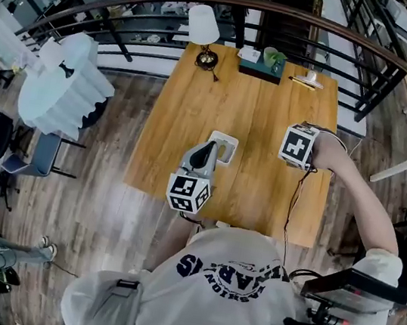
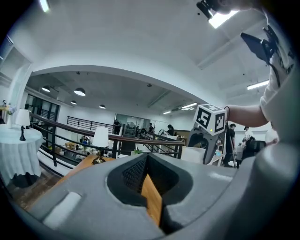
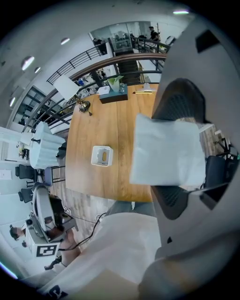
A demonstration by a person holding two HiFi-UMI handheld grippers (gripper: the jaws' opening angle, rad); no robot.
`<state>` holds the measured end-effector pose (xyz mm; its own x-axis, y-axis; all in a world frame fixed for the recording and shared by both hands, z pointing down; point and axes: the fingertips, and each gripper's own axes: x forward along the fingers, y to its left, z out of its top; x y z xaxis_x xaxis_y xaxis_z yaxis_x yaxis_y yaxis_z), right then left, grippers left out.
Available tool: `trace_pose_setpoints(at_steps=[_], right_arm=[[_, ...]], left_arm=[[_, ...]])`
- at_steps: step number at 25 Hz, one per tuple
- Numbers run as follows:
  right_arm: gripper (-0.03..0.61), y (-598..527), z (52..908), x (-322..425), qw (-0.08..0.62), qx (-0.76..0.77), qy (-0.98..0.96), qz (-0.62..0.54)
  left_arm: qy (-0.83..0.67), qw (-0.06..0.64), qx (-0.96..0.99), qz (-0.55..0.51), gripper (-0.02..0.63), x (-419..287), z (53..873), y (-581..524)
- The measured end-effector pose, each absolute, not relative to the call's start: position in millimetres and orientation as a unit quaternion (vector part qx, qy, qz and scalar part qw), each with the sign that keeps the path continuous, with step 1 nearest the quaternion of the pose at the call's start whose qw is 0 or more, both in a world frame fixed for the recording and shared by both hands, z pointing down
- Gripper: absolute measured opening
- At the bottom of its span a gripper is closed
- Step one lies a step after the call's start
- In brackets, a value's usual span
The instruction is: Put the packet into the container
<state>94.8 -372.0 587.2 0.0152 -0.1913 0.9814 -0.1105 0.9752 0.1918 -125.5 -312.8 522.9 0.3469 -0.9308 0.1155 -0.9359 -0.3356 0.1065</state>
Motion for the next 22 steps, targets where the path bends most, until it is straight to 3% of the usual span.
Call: trace_pose_setpoints(at_steps=[22], right_arm=[[0.405,-447,647,-144,0.718,0.065,-0.692,-0.033]], left_arm=[[-0.690,0.090,0.718,-0.005,0.003,-239,524,-254]])
